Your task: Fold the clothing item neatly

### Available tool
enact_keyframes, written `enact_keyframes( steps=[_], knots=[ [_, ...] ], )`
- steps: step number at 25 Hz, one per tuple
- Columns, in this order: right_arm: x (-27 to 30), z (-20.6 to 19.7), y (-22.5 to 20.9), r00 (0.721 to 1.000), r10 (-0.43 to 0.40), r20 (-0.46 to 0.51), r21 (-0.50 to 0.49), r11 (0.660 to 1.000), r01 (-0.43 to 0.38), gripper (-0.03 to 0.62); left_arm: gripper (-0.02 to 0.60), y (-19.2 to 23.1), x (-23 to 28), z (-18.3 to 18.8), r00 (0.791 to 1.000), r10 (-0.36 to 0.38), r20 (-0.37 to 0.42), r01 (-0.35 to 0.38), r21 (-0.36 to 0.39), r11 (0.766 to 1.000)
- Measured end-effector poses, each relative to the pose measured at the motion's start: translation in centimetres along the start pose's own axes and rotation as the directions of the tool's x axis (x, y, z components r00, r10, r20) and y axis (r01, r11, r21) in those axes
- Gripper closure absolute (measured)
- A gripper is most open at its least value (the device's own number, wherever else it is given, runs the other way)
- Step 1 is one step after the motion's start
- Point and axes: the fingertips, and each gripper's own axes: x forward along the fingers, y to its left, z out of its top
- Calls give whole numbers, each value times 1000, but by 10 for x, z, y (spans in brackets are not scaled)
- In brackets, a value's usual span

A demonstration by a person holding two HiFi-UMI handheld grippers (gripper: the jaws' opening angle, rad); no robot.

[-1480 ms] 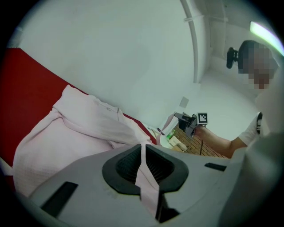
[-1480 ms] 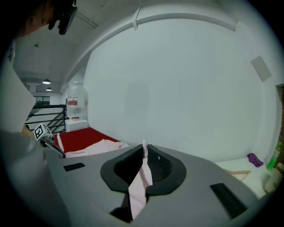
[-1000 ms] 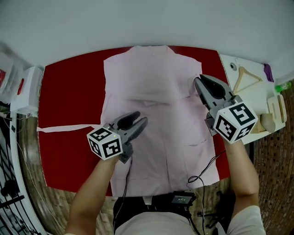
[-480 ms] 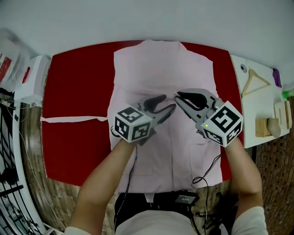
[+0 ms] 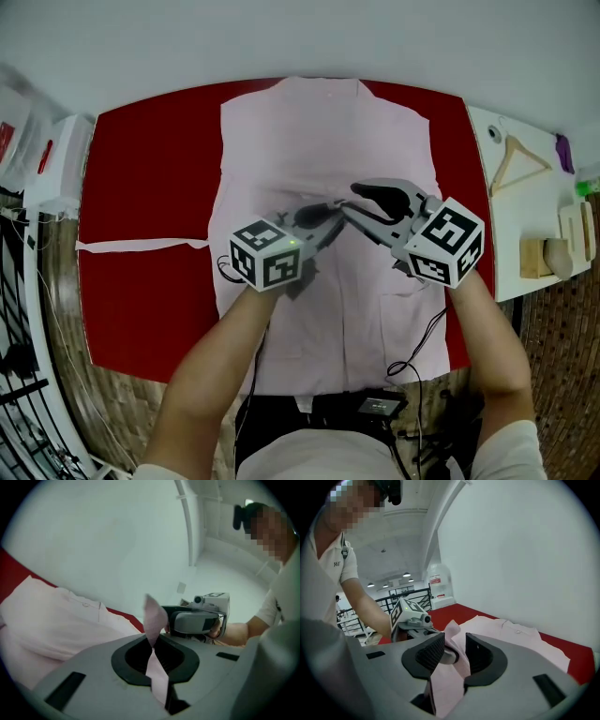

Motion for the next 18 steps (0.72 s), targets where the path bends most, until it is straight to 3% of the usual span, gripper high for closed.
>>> enact_keyframes(
  steps=[3, 6, 10, 14, 18],
  knots=[
    [-7, -16, -19, 998, -54, -11, 31, 998, 55, 459, 565, 16, -4, -4, 998, 56, 34, -52, -125, 991],
    [-19, -50, -51, 981, -174, -83, 41, 983, 178, 461, 563, 38, -9, -10, 988, 146, 52, -127, -265, 956],
    [-49, -114, -94, 907, -349, -235, -9, 934, 357, 461, 563, 63, -11, -23, 972, 235, 21, -204, -421, 884],
    [-74, -161, -110, 840, -418, -345, -27, 899, 436, 464, 561, 72, -10, -36, 967, 251, -33, -234, -501, 833],
    [-83, -192, -115, 804, -431, -410, -36, 888, 458, 480, 559, 76, -19, -51, 957, 270, -104, -284, -518, 807]
  ],
)
